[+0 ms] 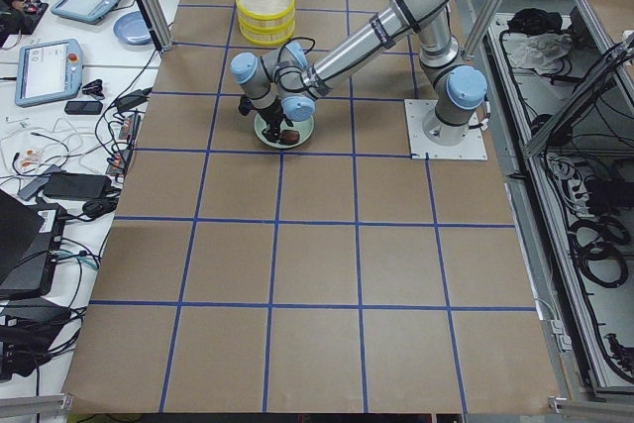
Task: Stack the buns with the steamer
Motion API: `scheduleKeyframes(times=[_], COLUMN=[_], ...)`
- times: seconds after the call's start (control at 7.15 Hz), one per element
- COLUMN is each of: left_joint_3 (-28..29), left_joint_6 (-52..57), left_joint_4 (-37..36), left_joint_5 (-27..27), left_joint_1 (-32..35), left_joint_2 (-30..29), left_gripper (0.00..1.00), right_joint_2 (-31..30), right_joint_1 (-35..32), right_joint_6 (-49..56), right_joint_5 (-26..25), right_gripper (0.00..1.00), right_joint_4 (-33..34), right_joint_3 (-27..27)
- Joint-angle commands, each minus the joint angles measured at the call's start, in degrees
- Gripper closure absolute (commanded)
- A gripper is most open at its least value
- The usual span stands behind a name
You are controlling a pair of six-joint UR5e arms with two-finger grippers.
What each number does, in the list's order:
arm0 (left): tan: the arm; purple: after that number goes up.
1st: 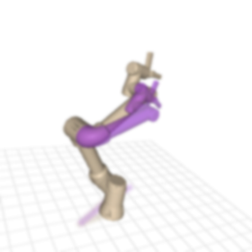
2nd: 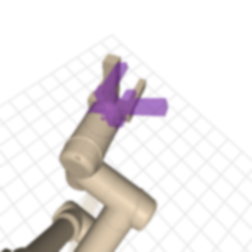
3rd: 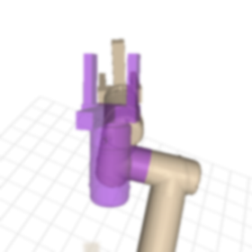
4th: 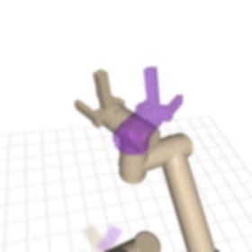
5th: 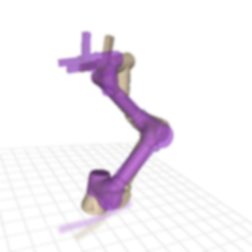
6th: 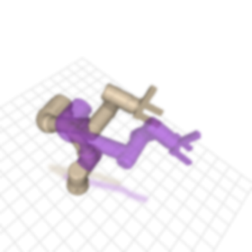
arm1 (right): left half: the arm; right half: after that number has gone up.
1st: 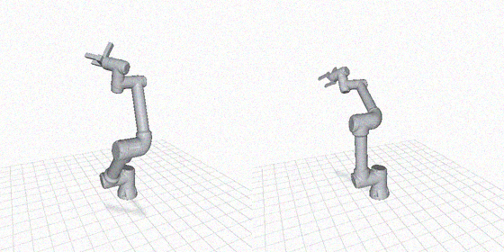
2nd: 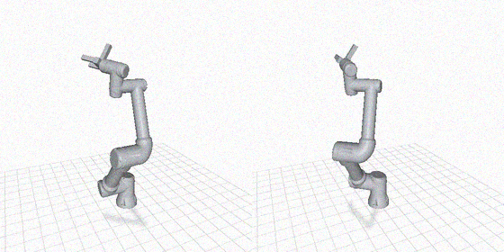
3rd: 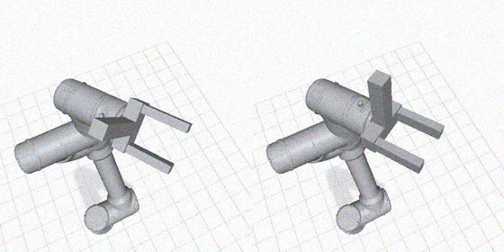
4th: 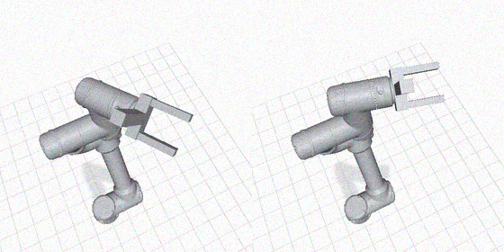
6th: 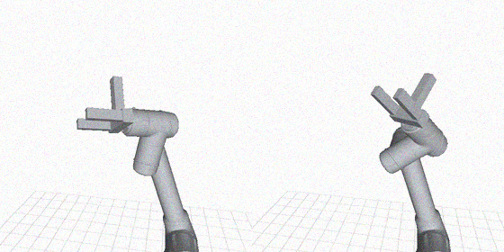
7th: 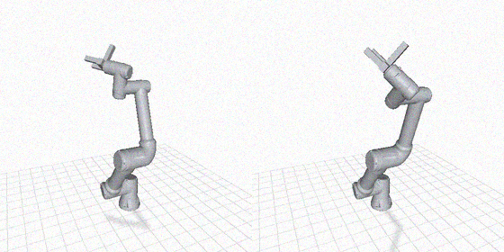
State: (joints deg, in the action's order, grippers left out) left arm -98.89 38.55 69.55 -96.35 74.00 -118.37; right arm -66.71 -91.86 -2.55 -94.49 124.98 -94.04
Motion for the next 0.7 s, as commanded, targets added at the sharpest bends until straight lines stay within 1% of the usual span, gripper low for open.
scheduleKeyframes(times=[0.0, 0.14, 0.28, 0.42, 0.56], left_joint_3=[0.27, 0.8, 1.5, 3.42, 6.05], left_joint_6=[-0.57, -1.01, -5.02, -15.59, -19.96], left_joint_4=[-0.2, -0.21, -0.29, -0.38, -0.03], left_joint_5=[-0.24, 0.63, 7.25, 13.06, 13.82], left_joint_1=[0.0, 0.17, 0.26, 1.13, 3.93], left_joint_2=[-0.19, -0.28, -0.11, 0.68, 1.9], left_gripper=[1.0, 1.0, 1.0, 1.0, 1.0], right_joint_2=[0.09, 0.09, 0.09, 0.09, 0.09], right_joint_1=[0.02, 0.02, 0.02, 0.02, 0.02], right_joint_6=[0.0, -0.17, -0.17, -0.17, -0.17], right_joint_5=[-0.25, -0.08, -0.25, 0.01, 0.27], right_gripper=[1.0, 1.0, 0.7, 0.34, 0.0], right_joint_4=[0.0, -0.09, -0.09, -0.09, -0.09], right_joint_3=[0.0, 0.0, -0.09, -0.17, -0.17])
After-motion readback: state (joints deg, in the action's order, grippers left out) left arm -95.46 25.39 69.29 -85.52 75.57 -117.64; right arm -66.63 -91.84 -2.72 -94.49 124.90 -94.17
